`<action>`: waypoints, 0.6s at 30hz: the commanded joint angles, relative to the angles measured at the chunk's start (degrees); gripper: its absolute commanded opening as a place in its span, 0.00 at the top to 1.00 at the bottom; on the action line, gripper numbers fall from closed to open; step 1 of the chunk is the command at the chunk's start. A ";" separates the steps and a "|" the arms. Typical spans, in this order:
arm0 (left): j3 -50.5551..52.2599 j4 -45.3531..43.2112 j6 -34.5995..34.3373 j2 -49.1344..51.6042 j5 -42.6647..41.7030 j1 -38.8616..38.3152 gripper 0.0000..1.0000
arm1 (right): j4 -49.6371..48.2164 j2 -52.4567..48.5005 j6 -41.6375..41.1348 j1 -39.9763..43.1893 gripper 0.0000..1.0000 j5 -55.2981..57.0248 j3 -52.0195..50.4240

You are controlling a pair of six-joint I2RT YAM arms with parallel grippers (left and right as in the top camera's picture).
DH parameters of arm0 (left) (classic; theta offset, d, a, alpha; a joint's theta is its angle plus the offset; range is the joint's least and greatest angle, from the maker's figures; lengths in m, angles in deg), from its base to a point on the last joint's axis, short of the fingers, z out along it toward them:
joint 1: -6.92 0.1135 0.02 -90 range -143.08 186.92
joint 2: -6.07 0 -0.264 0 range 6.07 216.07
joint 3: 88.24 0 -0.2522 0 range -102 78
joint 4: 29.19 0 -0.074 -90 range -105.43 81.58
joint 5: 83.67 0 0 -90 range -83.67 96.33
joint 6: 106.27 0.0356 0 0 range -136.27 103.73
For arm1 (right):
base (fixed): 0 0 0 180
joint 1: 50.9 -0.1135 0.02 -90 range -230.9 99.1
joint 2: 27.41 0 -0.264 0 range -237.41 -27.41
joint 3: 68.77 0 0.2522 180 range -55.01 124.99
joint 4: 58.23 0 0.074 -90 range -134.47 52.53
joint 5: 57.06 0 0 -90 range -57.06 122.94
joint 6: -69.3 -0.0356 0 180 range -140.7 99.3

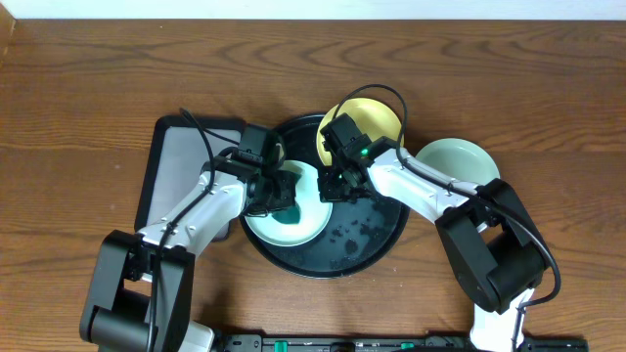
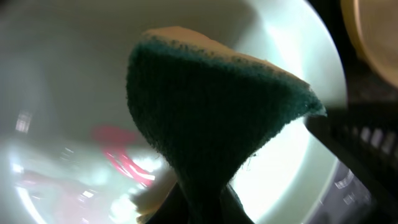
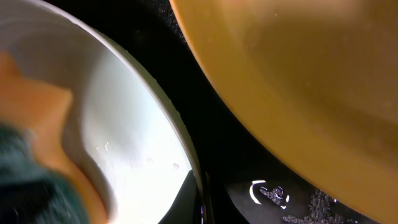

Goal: Clean dirty plates on tray and stack at the side
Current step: 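Scrub the second light-green plate with the sponge in the left gripper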

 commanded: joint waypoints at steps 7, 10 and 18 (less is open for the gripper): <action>0.50 -0.52 -1.03 0.17 25.38 0.37 0.92 | -0.17 -0.35 -1.31 0.09 0.99 2.47 0.72; 0.50 3.28 -0.76 0.17 17.16 0.24 0.93 | -0.17 -0.35 -1.31 0.09 0.99 2.47 0.72; 0.50 8.41 5.66 0.17 -2.25 0.24 0.93 | -0.20 -0.35 -1.31 0.09 0.99 2.45 0.72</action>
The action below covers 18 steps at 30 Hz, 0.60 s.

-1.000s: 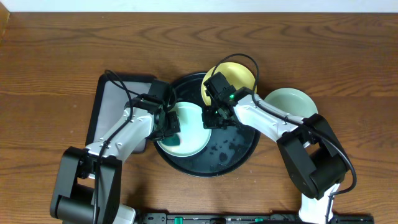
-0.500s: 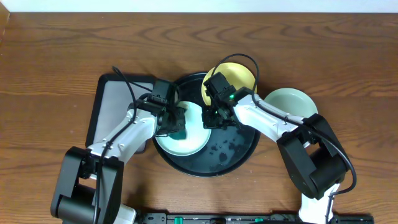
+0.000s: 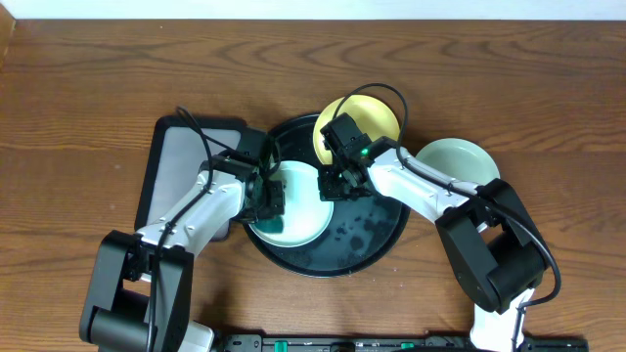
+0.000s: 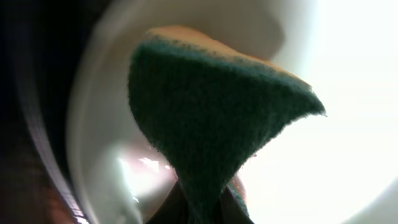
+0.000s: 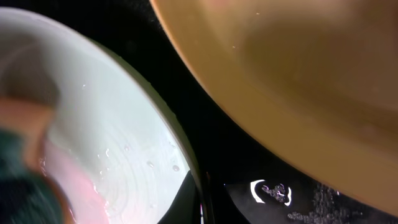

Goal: Clean dirty plates on tray and stack at the side
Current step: 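Scrub the second light-green plate with the sponge in the left gripper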

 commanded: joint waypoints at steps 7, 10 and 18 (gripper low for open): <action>0.61 -8.90 2.78 0.20 -2.64 -0.17 0.92 | 0.37 -0.35 -0.90 0.07 0.99 1.64 0.72; 0.63 -12.90 2.73 0.20 6.51 -0.17 0.92 | 0.31 -0.35 -0.92 0.00 0.99 1.64 0.72; 0.61 -3.93 -0.72 0.20 8.61 -0.11 0.92 | 0.22 -0.33 -0.87 -0.09 0.99 1.68 0.72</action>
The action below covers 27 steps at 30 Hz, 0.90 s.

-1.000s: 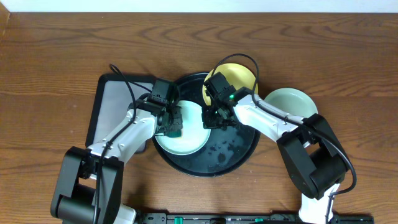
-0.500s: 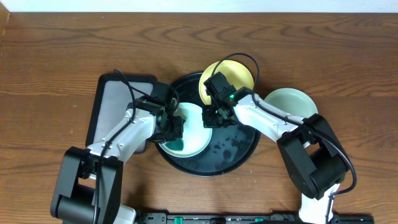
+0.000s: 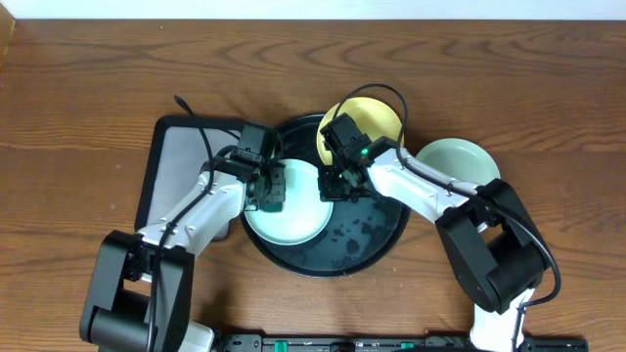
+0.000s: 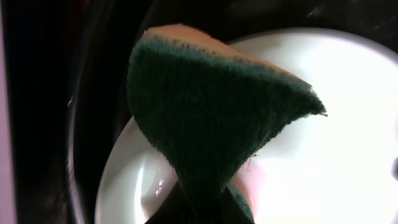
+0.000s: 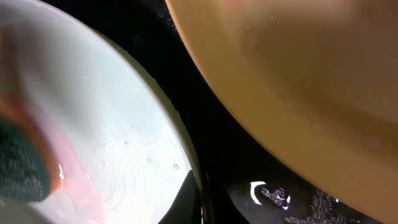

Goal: Clean dirty plates on tray and stack at the side
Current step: 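Scrub the second light-green plate with the sponge in the left gripper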

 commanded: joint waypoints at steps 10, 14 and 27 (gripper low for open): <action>0.42 2.14 4.24 0.17 -21.46 0.11 0.92 | -0.17 -0.35 -0.66 -0.07 0.99 1.70 0.70; 0.42 -6.73 3.23 0.15 -12.94 0.15 0.92 | 0.04 -0.33 -0.66 -0.07 0.99 1.68 0.70; 0.42 6.91 -5.92 0.17 -3.34 0.09 0.93 | -0.09 -0.33 -0.68 -0.07 0.99 1.68 0.70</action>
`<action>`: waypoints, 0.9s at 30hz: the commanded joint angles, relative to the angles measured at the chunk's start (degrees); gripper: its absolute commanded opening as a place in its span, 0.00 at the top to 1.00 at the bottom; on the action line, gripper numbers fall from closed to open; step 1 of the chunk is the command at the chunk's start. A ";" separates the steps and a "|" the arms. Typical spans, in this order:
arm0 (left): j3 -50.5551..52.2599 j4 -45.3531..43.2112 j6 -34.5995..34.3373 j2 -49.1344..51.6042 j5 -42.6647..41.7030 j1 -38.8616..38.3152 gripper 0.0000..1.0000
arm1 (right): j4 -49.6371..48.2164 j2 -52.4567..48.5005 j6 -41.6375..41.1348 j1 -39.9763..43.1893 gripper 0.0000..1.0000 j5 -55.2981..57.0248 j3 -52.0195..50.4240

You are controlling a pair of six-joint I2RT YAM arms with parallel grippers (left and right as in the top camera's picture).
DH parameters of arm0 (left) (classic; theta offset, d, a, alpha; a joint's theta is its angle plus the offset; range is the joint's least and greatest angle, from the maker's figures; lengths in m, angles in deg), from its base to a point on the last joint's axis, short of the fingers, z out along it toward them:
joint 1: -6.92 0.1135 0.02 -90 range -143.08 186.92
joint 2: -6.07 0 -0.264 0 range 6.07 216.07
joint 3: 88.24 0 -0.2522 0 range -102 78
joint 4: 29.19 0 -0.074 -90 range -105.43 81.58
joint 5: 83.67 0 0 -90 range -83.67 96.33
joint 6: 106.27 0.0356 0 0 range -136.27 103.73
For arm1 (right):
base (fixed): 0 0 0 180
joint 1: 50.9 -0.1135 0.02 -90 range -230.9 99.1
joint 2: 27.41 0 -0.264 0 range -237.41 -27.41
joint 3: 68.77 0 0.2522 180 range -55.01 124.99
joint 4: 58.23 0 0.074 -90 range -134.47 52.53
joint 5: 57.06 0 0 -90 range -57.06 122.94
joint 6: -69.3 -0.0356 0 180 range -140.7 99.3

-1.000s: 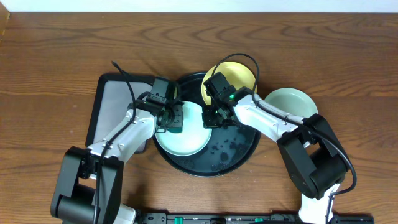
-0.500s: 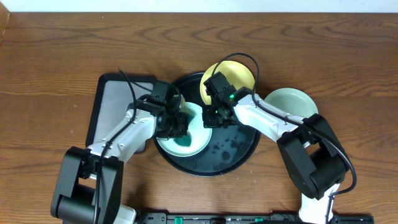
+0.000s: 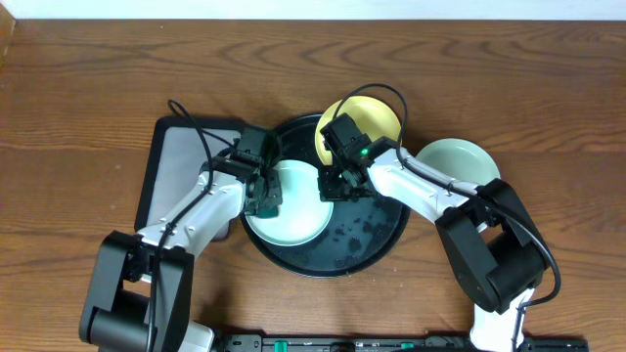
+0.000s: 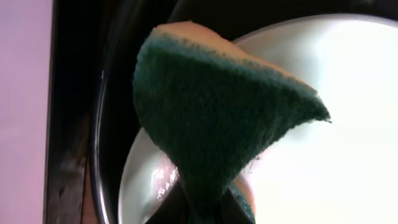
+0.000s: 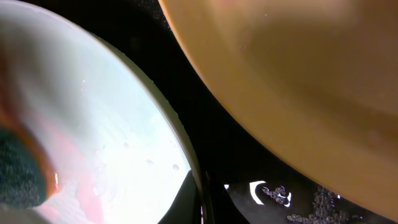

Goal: Clean dirty plates on tray and stack at the side
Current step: 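Scrub the second light-green plate with the sponge in the left gripper, then raise the sponge away from the plate toward the left pad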

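A pale green plate (image 3: 293,205) lies in the round black tray (image 3: 377,235). My left gripper (image 3: 264,196) is shut on a green-and-yellow sponge (image 4: 217,124), which rests on the plate's left part near its rim. A reddish smear (image 5: 68,168) shows on the plate beside the sponge. My right gripper (image 3: 333,186) is shut on the plate's right rim (image 5: 186,155), one finger over it and one under. A yellow plate (image 3: 377,117) leans on the tray's far edge, filling the top of the right wrist view (image 5: 298,74).
A grey rectangular mat (image 3: 181,166) lies left of the tray. A second pale green plate (image 3: 455,161) sits on the wooden table to the right of the tray. Dark specks and water marks (image 3: 357,230) dot the tray's bare right part.
My left gripper has shifted the sponge slightly left and toward the near side of the plate. The right gripper keeps its hold on the rim; the plate has barely moved.
The sponge sat over the plate's middle, with my right gripper holding the rim. Then it was at the plate's near-left edge, then back on the upper left. Now it lies at the left edge. The red smear stays visible throughout.
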 commanded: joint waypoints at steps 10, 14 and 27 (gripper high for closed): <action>0.46 -1.03 8.83 0.31 -22.99 0.07 0.92 | -0.09 -0.35 -0.68 -0.07 0.99 1.62 0.68; -2.60 -7.10 8.48 0.28 -16.52 1.70 0.92 | 0.02 -0.33 -0.68 -0.07 0.99 1.62 0.68; -22.88 18.86 7.28 -2.01 -11.43 18.03 0.93 | 5.14 0.46 3.17 -0.52 0.99 2.01 4.96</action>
